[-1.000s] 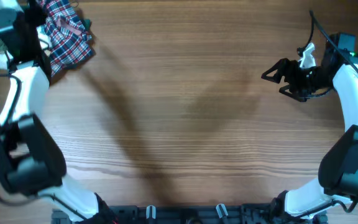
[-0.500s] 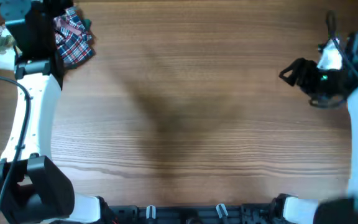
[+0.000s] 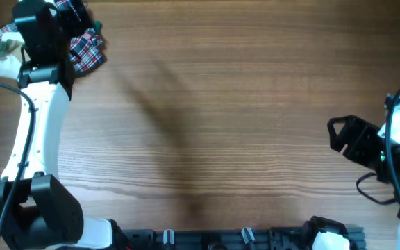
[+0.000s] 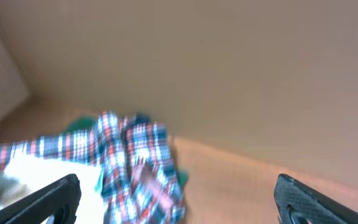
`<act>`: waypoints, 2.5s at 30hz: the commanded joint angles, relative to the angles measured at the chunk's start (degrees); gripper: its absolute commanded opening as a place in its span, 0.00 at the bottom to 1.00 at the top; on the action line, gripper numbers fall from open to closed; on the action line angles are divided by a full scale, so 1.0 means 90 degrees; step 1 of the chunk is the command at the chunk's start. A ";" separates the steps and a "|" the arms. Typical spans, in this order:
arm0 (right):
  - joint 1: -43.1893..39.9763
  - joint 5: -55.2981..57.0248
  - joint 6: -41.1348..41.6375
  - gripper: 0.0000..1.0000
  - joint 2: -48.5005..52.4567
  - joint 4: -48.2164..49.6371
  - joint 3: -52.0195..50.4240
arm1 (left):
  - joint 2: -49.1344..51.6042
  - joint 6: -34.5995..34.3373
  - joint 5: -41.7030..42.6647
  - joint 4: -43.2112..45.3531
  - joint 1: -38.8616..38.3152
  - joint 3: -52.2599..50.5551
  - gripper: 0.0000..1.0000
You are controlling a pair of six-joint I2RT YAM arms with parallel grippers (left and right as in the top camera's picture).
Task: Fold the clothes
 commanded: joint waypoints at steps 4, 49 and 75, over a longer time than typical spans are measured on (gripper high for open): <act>0.0019 -0.0588 0.0121 0.84 -0.0561 -0.0010 -0.0243 | -0.0136 0.0010 -0.0053 -0.1666 -0.0005 -0.0015 1.00; 0.0027 -0.0573 -0.1120 1.00 -0.2599 0.2458 -0.2433 | -0.0136 0.0010 -0.0053 -0.2822 -0.0005 -0.0015 1.00; 0.1241 -0.0423 -0.0471 1.00 -0.5780 0.9738 -0.8697 | -0.0136 0.0010 -0.0053 -0.2822 -0.0005 -0.0017 1.00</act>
